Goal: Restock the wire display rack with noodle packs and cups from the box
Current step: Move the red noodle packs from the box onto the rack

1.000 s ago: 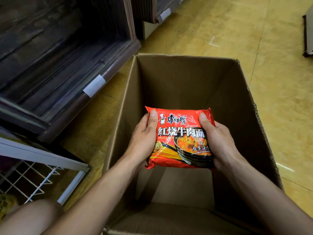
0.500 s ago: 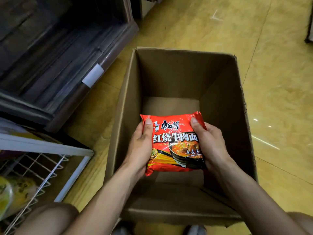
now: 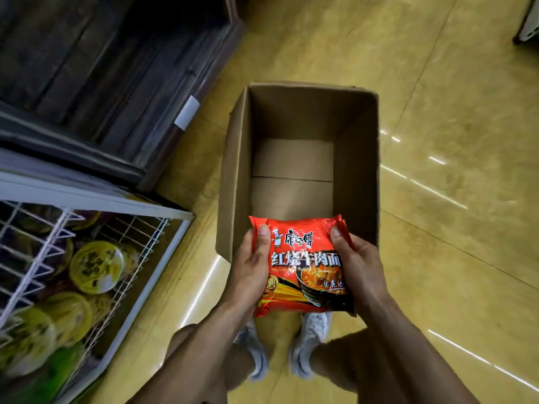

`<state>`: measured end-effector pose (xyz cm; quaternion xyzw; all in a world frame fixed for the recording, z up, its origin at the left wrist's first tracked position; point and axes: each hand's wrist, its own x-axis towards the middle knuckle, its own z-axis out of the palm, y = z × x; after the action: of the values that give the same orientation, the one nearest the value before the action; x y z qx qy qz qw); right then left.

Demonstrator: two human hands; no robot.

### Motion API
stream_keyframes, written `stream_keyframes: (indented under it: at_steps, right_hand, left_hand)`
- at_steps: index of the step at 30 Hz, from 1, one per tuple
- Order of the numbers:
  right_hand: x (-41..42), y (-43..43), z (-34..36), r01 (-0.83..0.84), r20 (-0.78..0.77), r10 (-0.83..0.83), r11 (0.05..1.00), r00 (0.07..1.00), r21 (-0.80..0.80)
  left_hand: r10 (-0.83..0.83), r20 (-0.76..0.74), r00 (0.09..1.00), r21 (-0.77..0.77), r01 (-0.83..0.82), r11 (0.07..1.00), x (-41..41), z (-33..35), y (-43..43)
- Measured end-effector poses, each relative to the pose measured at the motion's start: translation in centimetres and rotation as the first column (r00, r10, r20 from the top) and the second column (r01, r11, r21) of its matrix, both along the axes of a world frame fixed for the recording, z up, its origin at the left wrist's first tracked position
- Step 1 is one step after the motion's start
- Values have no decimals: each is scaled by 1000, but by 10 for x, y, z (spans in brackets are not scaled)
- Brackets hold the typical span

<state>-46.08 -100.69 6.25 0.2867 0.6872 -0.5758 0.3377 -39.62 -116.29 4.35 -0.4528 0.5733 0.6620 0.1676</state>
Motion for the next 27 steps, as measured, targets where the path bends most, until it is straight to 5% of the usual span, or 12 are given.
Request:
stream_keyframes:
  at_steps: [12, 27]
  right_hand:
    - [39, -6, 223, -89, -58, 89, 996, 994, 4]
    - [74, 3, 352, -125, -139, 123, 992, 983, -3]
  left_hand:
    - [-76, -45, 996, -21, 75, 997, 40, 217, -12]
    - [-37, -117, 993, -20, 34, 999, 81, 365, -8]
